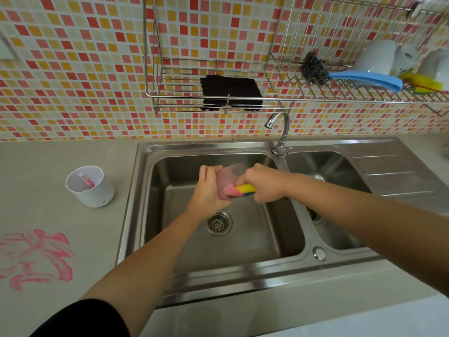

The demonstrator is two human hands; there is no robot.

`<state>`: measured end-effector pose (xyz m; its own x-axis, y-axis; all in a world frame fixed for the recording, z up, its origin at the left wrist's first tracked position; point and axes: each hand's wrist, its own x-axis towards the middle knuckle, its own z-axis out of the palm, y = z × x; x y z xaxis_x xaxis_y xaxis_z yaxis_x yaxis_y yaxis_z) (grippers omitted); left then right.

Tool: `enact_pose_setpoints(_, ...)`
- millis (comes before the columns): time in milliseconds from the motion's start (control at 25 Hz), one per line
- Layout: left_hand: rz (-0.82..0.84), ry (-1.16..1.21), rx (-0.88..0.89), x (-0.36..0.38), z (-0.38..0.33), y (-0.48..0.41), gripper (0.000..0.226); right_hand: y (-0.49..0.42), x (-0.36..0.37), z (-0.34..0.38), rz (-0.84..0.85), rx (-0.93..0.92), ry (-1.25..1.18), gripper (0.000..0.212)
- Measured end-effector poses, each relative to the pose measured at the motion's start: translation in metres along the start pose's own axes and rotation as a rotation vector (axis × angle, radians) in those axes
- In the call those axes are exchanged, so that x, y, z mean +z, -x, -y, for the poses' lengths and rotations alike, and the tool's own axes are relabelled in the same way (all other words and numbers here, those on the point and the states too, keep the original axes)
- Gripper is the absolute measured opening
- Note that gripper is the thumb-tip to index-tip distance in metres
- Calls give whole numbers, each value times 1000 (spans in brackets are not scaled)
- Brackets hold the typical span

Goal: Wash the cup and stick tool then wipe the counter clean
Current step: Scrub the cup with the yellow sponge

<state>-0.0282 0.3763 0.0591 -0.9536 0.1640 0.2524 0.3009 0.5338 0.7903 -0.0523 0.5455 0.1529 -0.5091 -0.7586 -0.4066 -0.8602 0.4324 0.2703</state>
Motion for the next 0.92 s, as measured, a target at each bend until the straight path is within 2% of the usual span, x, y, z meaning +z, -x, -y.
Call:
enact_pose_setpoints(40,-22,3,-8,1,-1,0,89,0,-2,1,5,1,-46,27)
enact_pose_setpoints(160,-61,31,-8,4,-4,-1,89,1,5,-2,-166,42,37,24)
enact_pose_setpoints(240,-29,65,-28,3,-5,-1,90,0,10,-3,-143,-37,36,25)
enact_pose_setpoints(320,49,126,-51,-1,0,-2,92,3,18,-4,-170,-93,166,28)
enact_pose_setpoints(360,109,165,-60,-3,2,-2,95,8,17,-6,-244,-115,217,29)
enact_pose_setpoints(480,226,211,-75,-8,2,-4,107,12,16,-12,-386,-99,213,29)
enact_pose_setpoints(560,190,127,-63,-6,-2,-5,96,7,17,-6,-320,-30,54,28)
enact_pose_setpoints(680,113,69,-66,0,-7,-2,83,4,10,1,-37,238,-458,19)
enact_pose_setpoints(760,93,52,-55,4,-6,0,84,8,5,-2,-2,250,-603,11)
enact_pose_setpoints(840,52,40,-77,7,-6,1,84,7,6,-4,-77,123,-361,13)
enact_pose_setpoints(920,1,45,-127,7,-7,-1,84,6,12,-2,-260,-14,-52,32)
